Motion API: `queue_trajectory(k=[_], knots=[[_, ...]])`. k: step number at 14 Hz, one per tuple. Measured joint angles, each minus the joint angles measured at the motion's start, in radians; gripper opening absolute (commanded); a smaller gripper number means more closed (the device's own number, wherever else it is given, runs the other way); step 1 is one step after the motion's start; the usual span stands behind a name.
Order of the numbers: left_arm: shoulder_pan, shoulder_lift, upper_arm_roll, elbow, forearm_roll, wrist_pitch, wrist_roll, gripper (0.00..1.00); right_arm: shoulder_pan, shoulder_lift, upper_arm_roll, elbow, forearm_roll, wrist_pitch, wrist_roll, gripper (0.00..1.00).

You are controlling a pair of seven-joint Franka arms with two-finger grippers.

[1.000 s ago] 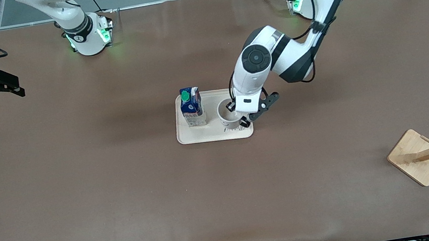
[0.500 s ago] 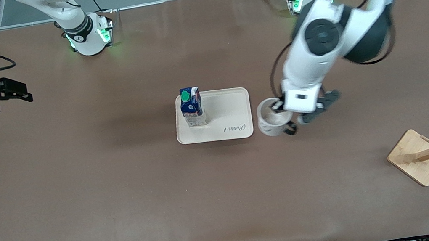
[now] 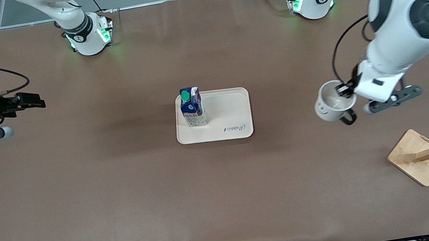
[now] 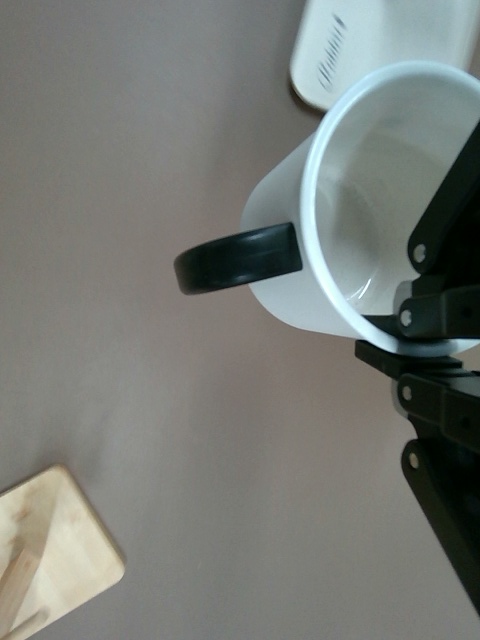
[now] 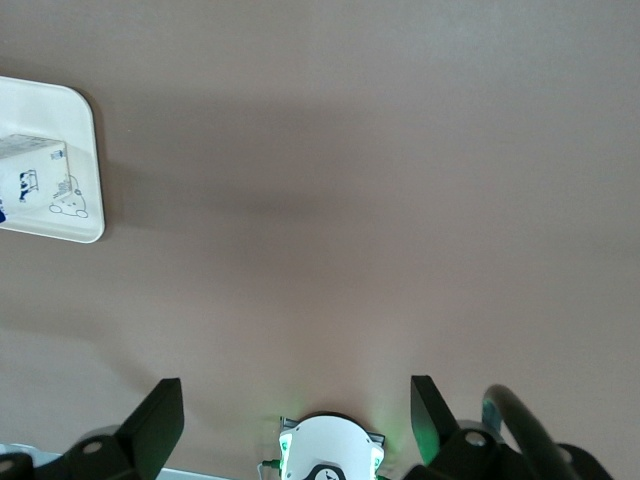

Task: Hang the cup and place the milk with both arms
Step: 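Lift the mug with the left gripper while the right gripper reaches out, then carry the mug toward the stand while the right gripper approaches the carton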

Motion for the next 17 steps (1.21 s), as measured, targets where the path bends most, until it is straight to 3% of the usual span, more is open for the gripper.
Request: queue_trajectory(k=[6, 10, 14, 17], knots=[[0.124, -0.02, 0.001, 0.0, 0.162, -0.022, 0.402, 0.0, 0.01, 0.061, 0.008, -0.002, 0.031, -0.001, -0.002, 1.0], [0.194, -0.014, 0.003, 0.033, 0.206, -0.021, 0.613, 0.0, 0.095, 0.147, 0.016, -0.003, 0.055, 0.104, 0.026, 1.0], [0.22, 0.04, 0.003, 0.083, 0.266, -0.003, 0.757, 0.0, 0.233, 0.25, 0.02, -0.004, 0.079, 0.187, 0.28, 1.0], [0.256, 0.092, 0.003, 0.125, 0.268, 0.027, 0.871, 0.0, 0.337, 0.26, 0.022, -0.004, 0.114, 0.19, 0.426, 1.0]])
